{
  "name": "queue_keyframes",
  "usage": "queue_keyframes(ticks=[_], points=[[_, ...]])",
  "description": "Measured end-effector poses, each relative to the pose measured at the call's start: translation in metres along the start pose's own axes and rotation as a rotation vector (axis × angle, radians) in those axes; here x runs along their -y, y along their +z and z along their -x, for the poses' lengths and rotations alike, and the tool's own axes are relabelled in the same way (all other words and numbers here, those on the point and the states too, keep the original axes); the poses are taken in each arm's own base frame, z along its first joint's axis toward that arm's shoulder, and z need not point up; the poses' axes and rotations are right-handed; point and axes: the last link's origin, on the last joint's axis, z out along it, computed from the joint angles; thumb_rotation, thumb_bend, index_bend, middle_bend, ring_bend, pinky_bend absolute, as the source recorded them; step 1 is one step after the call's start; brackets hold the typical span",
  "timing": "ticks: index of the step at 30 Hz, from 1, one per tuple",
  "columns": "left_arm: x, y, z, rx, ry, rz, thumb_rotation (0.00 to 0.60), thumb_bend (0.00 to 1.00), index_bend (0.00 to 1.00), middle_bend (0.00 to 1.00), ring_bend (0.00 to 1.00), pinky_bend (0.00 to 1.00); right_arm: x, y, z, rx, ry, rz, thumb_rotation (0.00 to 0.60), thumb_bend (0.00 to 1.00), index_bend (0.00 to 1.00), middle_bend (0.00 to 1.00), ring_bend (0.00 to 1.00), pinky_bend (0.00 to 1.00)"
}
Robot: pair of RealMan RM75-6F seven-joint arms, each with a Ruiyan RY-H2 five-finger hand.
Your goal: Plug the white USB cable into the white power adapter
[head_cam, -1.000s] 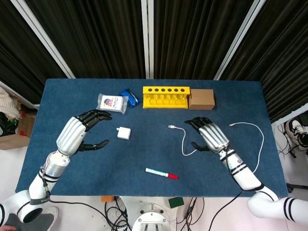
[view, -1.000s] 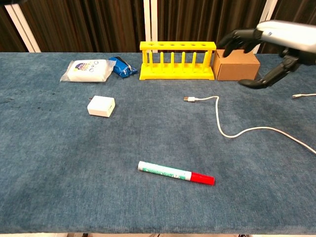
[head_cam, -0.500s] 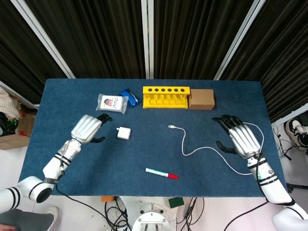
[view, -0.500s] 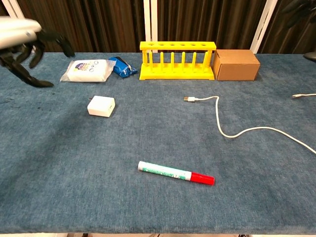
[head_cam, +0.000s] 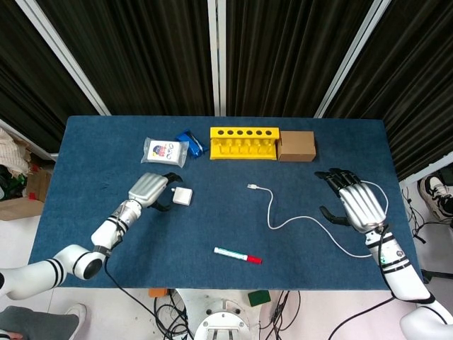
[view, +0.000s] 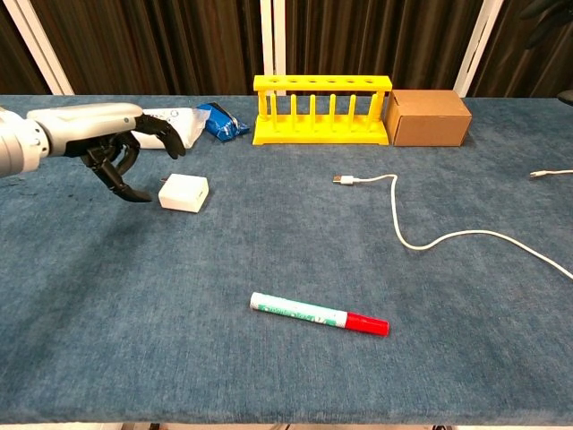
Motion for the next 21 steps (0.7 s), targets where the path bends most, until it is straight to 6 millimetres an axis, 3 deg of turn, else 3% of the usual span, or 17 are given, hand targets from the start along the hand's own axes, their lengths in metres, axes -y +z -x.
queue_keyframes(ticks=[10, 21], points=[[0.011, 0.02, 0.014, 0.003, -0.071, -0.03, 0.6, 0.16, 0.31, 0.25, 0.68, 0.81, -0.005, 0.0, 0.002, 0.016, 0.018, 0.032, 0.6, 0.33, 0.22, 0.28, 0.13, 0.21], [0.01, 0.023, 0.022, 0.001, -0.079, -0.025, 0.6, 0.16, 0.34, 0.25, 0.68, 0.82, -0.006, -0.003, 0.0, 0.008, 0.054, 0.034, 0.6, 0.33, 0.22, 0.28, 0.13, 0.21]])
